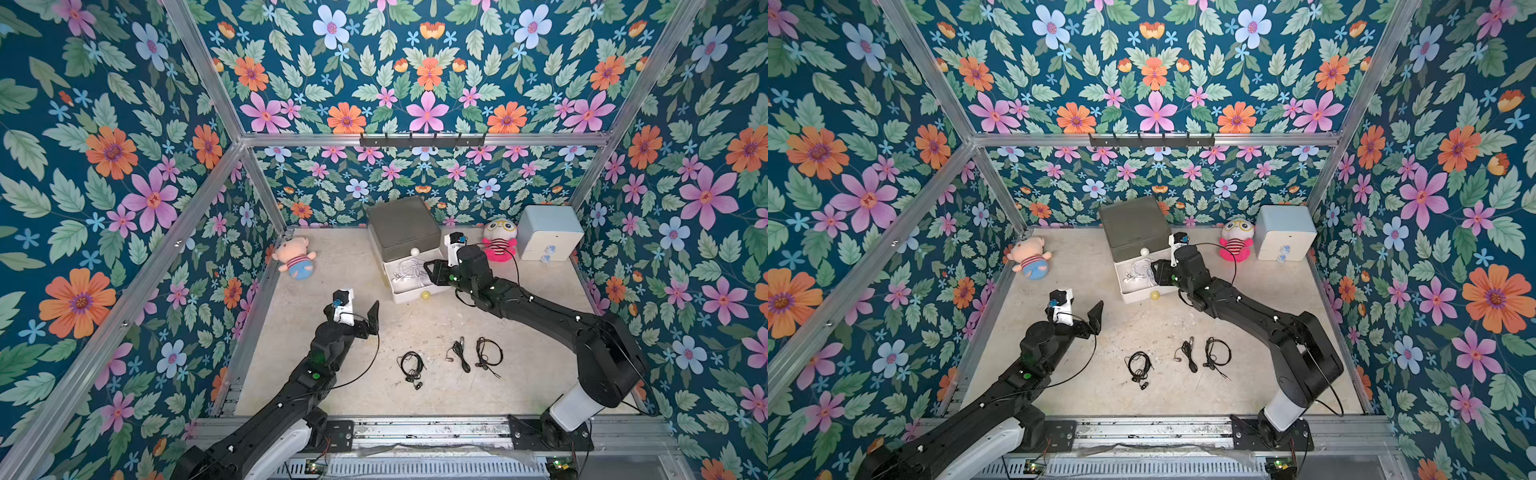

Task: Place the wired earphones into the drawer by color
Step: Place the wired earphones in the drawer.

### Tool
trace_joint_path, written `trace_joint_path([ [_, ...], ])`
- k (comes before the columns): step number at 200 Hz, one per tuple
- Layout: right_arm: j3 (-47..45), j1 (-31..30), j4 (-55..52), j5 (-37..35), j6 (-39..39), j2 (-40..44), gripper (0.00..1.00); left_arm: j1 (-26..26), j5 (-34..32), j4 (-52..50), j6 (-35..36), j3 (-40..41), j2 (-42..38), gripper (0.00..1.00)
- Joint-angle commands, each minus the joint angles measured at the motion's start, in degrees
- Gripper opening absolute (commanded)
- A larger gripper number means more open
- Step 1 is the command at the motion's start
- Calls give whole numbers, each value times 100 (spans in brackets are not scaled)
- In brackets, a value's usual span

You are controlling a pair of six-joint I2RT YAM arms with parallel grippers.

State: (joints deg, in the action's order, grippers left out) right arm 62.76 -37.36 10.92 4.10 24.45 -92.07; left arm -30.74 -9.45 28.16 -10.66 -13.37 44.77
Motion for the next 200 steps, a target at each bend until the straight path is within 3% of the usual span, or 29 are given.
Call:
trace_joint_path([
  [1,-291,-9,233,110,-22,266,48,6,-515,-95,-120,40,-112,99],
  [86,-1846,-266,1095,303,437,1095,48,7,-997,106,-35,346,-599,99],
  [200,-1831,-411,1469,202,1045,225,45,7,-918,5,-25,245,-390,99],
])
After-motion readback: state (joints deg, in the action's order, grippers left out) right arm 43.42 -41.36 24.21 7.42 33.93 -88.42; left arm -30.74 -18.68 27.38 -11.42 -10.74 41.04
